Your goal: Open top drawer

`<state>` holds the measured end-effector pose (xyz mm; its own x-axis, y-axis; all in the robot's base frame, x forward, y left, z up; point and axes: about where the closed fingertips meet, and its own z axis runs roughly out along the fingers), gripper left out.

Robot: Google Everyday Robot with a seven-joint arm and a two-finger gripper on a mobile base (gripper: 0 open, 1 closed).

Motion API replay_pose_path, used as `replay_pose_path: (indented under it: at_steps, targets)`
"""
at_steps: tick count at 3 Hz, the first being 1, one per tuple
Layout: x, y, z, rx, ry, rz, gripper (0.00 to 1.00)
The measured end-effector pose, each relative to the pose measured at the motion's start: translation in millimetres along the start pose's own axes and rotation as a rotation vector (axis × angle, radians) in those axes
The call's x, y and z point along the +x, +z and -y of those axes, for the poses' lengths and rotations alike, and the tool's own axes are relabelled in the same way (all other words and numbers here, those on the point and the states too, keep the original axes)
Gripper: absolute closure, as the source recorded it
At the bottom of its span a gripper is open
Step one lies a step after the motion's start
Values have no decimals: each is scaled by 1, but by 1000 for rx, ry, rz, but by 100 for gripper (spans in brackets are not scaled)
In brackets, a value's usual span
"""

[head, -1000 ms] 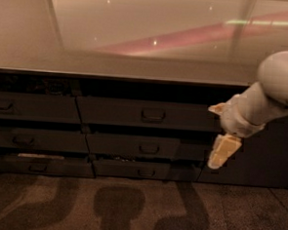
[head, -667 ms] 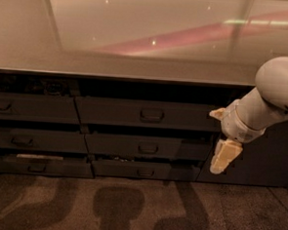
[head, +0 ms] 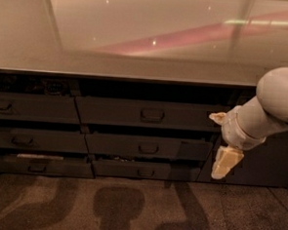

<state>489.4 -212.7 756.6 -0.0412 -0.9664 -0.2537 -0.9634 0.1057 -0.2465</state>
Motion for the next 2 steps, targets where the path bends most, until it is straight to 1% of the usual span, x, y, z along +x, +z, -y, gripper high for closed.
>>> replay_pose_path:
  at_steps: [1, 2]
  targets:
    - [26, 11, -58, 112, -48, -31, 0]
    - [25, 11, -58, 111, -50, -31, 0]
